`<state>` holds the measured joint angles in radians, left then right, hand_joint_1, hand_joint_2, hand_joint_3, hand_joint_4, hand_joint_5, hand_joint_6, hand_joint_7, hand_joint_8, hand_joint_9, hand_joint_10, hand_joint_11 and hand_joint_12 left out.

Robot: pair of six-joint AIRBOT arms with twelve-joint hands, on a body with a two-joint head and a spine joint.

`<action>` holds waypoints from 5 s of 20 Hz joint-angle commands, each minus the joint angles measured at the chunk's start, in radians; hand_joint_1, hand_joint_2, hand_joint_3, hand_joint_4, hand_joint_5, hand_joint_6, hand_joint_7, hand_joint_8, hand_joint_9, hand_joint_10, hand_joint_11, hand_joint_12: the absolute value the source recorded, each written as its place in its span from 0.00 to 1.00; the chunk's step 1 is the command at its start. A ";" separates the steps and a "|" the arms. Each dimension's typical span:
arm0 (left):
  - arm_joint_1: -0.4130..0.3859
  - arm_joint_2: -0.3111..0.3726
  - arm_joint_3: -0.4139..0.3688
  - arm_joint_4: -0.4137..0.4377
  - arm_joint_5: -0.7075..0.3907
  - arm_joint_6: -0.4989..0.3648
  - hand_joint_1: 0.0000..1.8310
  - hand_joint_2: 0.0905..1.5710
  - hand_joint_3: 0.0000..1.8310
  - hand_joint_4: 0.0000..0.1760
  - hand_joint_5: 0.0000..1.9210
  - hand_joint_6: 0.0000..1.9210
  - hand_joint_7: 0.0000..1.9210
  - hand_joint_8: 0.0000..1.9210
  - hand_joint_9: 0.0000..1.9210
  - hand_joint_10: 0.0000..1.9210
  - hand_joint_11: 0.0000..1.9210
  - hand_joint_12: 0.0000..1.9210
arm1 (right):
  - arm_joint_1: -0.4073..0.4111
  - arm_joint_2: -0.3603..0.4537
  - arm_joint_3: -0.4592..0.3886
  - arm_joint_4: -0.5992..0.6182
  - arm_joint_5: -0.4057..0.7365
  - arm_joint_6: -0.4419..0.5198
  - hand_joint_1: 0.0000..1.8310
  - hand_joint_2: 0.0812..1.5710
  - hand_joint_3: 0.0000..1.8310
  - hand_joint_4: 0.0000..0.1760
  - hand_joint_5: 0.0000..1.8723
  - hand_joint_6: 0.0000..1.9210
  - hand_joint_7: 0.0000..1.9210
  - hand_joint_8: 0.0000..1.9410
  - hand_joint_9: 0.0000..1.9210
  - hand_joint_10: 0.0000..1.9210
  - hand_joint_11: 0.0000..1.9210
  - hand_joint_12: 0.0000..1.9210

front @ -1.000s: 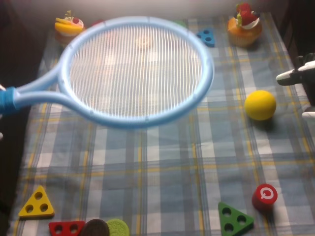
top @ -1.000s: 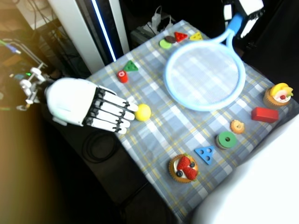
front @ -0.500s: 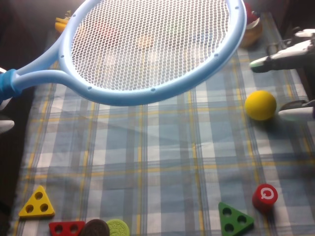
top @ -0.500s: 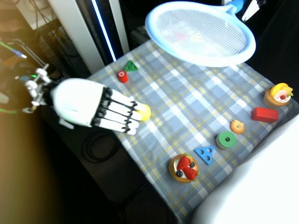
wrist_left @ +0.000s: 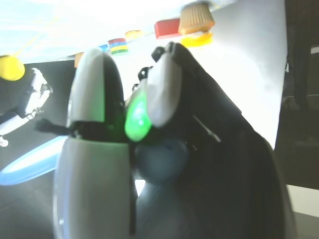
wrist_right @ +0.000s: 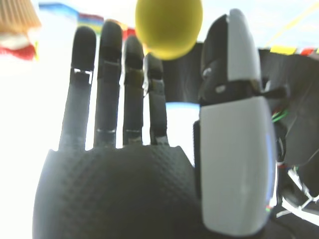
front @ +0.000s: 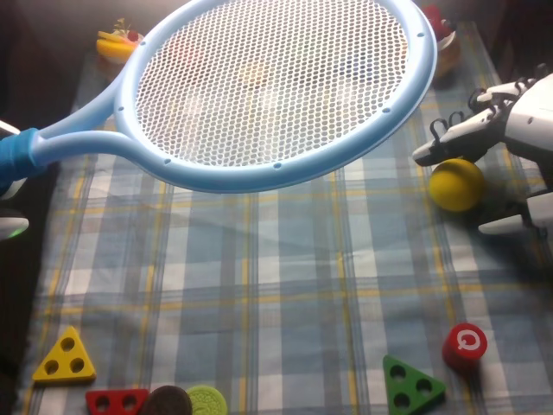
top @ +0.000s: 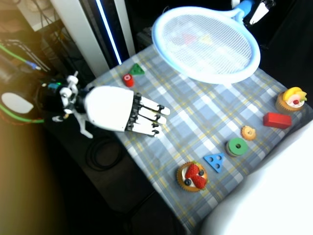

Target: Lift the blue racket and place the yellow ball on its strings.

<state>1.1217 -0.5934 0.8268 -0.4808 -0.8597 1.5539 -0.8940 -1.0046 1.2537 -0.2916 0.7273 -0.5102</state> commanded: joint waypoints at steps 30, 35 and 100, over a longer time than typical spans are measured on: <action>-0.138 -0.093 0.026 -0.018 0.031 0.288 0.93 0.82 0.00 1.00 0.51 1.00 0.72 1.00 0.83 1.00 0.85 1.00 | 0.293 -0.050 0.010 -0.198 0.232 0.083 0.69 0.70 0.00 0.00 0.64 0.18 0.44 0.73 0.46 0.66 0.43 0.78; -0.147 -0.101 0.028 -0.019 0.037 0.301 0.94 0.80 0.00 1.00 0.52 1.00 0.72 1.00 0.83 1.00 0.87 1.00 | 0.293 -0.052 0.005 -0.216 0.224 0.094 0.61 0.65 0.00 0.00 0.38 0.01 0.33 0.10 0.31 0.19 0.15 0.54; 0.033 -0.005 -0.013 0.131 -0.716 -0.501 0.46 0.54 0.00 0.49 0.00 0.00 0.05 0.00 0.04 0.00 0.03 0.02 | -0.092 0.126 -0.179 0.375 0.850 -0.103 0.38 0.77 0.00 0.00 0.23 0.00 0.32 0.00 0.37 0.01 0.19 0.39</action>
<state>1.1603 -0.6056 0.8097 -0.3466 -1.3998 1.0657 -1.0042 -0.8822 1.0729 0.0628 1.4033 -0.6090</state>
